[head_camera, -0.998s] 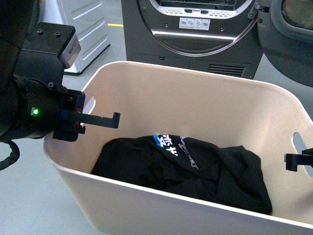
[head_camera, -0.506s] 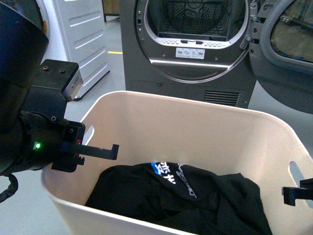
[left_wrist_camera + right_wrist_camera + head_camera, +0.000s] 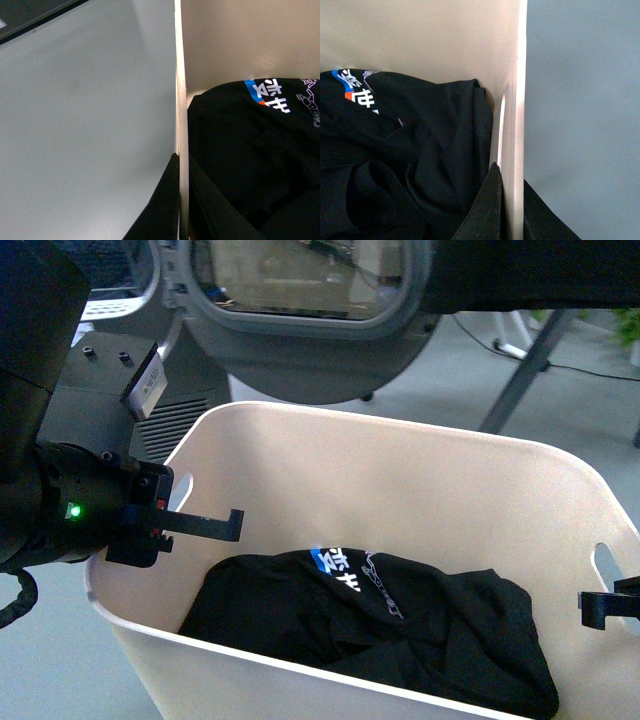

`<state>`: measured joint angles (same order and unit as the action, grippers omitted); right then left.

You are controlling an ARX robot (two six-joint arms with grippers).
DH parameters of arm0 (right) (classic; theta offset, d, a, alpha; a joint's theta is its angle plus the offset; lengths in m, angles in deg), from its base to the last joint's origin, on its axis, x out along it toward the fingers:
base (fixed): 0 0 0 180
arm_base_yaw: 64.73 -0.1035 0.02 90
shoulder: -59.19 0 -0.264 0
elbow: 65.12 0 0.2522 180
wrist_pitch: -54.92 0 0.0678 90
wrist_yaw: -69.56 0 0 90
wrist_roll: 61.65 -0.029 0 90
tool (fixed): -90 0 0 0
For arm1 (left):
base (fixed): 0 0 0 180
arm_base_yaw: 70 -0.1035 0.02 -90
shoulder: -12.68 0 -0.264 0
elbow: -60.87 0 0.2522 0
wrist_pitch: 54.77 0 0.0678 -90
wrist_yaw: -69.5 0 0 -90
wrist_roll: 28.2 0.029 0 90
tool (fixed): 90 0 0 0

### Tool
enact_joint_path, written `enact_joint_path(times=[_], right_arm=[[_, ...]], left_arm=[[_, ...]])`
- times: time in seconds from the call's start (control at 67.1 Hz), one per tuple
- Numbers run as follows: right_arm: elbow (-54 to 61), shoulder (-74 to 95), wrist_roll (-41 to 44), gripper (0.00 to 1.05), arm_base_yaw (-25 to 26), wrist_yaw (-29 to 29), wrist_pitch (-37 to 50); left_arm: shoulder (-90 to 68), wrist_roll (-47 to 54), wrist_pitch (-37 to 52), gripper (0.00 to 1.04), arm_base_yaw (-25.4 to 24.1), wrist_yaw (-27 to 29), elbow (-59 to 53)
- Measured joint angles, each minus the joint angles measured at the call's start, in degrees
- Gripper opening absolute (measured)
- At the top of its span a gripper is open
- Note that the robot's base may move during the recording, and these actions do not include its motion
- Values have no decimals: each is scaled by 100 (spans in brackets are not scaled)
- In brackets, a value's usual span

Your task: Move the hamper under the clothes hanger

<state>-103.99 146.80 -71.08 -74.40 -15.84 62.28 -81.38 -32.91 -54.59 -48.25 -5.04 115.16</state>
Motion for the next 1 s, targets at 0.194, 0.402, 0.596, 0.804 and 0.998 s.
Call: enact_joint_path(times=[0.194,0.402,0.596,0.804,0.998], right_arm=[[7,-7,-2,3,2,9,0],[7,-9,0,3,2,24,0],[9,-9,0,3,2,22,0],[11,-9,0,3,4,37,0],[13,-9,0,3,37,120,0]], left_arm=[[0,0,0,4,0,-9,0],[0,0,0,4,0,-15,0],[0,0,0,4,0,-15,0],[0,-2,0,4,0,-26,0],[-2,0,2,4,22,-72,2]])
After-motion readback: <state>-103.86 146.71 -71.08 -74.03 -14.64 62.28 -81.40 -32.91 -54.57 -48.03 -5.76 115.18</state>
